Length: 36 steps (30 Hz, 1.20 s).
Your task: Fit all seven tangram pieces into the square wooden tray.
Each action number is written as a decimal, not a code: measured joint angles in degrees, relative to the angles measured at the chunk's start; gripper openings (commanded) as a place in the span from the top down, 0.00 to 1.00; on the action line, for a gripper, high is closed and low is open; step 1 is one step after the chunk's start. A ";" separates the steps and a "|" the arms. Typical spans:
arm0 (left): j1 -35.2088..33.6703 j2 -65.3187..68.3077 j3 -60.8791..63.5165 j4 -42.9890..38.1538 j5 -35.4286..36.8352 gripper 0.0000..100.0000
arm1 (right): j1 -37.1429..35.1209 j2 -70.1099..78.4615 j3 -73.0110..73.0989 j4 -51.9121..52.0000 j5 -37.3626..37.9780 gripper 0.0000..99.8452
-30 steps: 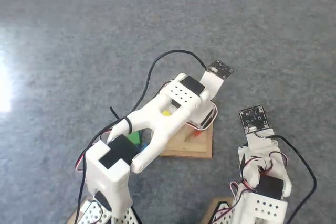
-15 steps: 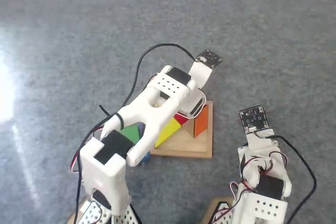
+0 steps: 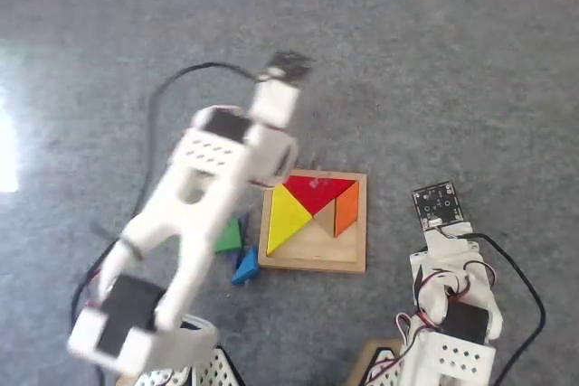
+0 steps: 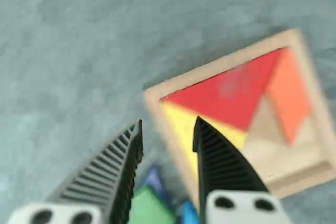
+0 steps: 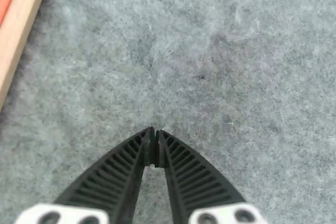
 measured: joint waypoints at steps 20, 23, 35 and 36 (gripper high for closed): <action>-13.63 -7.03 17.76 11.34 -15.30 0.80 | 0.00 0.00 0.00 0.00 0.00 0.98; -13.63 -7.03 21.36 7.12 -15.30 0.76 | 0.00 0.00 0.00 0.00 0.00 0.98; -12.22 -7.03 23.74 -0.18 -15.30 0.75 | 0.00 0.00 0.00 0.00 0.00 0.98; -12.22 -7.03 23.74 -0.53 -14.95 0.75 | 0.00 0.00 0.00 0.00 0.00 0.98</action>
